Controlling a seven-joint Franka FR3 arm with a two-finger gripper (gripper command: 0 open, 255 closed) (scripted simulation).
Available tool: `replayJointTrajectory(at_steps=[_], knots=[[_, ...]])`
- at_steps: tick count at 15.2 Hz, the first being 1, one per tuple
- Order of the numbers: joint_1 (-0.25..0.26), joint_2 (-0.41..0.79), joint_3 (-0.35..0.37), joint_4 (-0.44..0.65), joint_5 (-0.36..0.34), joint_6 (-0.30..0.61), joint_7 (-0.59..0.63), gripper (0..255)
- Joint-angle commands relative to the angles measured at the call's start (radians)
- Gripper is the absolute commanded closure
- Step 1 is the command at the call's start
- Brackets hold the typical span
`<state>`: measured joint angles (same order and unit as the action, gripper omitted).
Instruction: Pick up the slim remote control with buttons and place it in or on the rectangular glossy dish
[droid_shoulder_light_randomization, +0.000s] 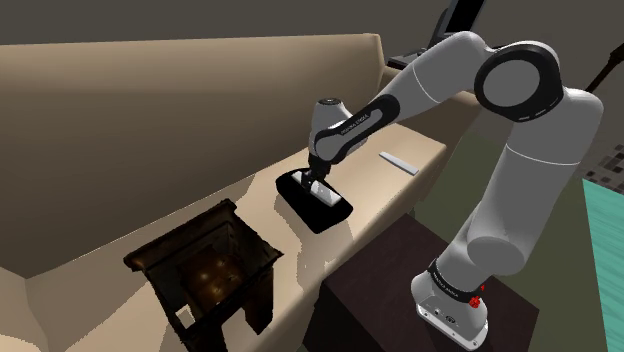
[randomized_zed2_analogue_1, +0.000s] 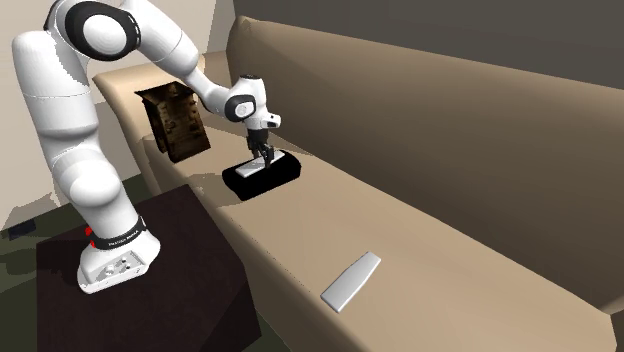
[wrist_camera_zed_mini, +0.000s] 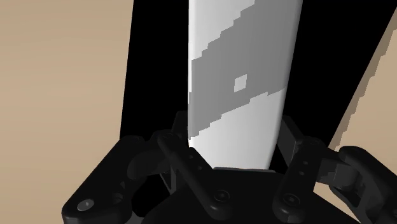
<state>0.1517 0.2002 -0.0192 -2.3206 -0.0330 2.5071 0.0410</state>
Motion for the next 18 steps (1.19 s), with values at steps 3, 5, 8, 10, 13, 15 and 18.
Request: replayJointTrajectory(at_steps=[3, 5, 8, 10, 13, 15, 18], knots=[[0.000, 0.000, 0.000, 0.000, 0.000, 0.000, 0.000, 0], [0.000, 0.000, 0.000, 0.000, 0.000, 0.000, 0.000, 0], [0.000, -0.027, 0.000, 0.005, 0.000, -0.032, 0.000, 0], [0.001, -0.079, 0.001, 0.018, 0.001, -0.096, -0.001, 0], [0.002, -0.098, 0.001, 0.024, 0.002, -0.122, -0.001, 0], [0.002, -0.098, 0.001, 0.024, 0.002, -0.122, -0.001, 0], [0.002, -0.098, 0.001, 0.024, 0.002, -0.122, -0.001, 0]])
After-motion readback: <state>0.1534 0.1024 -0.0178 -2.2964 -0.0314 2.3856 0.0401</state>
